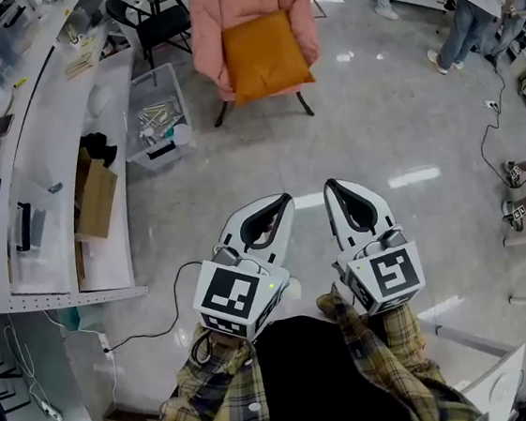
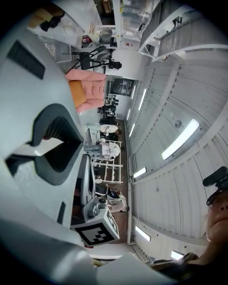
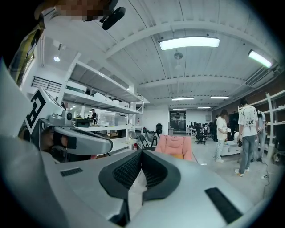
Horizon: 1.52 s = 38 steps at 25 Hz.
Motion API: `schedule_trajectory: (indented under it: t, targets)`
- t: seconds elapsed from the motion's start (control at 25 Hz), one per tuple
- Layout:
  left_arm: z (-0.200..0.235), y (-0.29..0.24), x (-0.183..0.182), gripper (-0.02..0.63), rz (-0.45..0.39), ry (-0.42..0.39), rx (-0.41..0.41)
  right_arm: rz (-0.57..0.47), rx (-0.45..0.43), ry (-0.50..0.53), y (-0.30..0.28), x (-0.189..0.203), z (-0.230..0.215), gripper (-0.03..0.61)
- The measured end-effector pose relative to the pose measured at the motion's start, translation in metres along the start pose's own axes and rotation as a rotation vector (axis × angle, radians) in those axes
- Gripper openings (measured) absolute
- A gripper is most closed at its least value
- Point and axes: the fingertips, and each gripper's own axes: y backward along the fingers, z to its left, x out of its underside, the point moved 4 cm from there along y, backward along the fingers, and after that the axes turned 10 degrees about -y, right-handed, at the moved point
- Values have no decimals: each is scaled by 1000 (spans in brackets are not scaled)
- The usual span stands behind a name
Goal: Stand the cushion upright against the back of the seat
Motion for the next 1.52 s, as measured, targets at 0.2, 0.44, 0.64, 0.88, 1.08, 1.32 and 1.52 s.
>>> schedule_trajectory:
  t: [0.2,0.44,0.64,0.88,1.08,1.32,1.52]
  targets:
    - [37,-13,6,5,-5,1,5,12,0,1,-39,2,1,17]
    - [108,-46,0,5,-19,-3,14,26,-4,35,-112,-8,-8,17]
    - [174,-74,-5,4,-27,-22,28,31,11,49,-177,-22,-13,17]
    - [228,-100,-1,4,-15,12,64,62,37,41,-233,-27,-25,17]
    - [254,-114,13,5,19,47,93,89,67,4,-261,-21,-30,17]
    - [270,-139,19,4,51,63,121,110,98,-26,-282,-16,-52,17]
    - [281,-170,19,4,65,70,117,126,105,-28,-301,-15,-79,17]
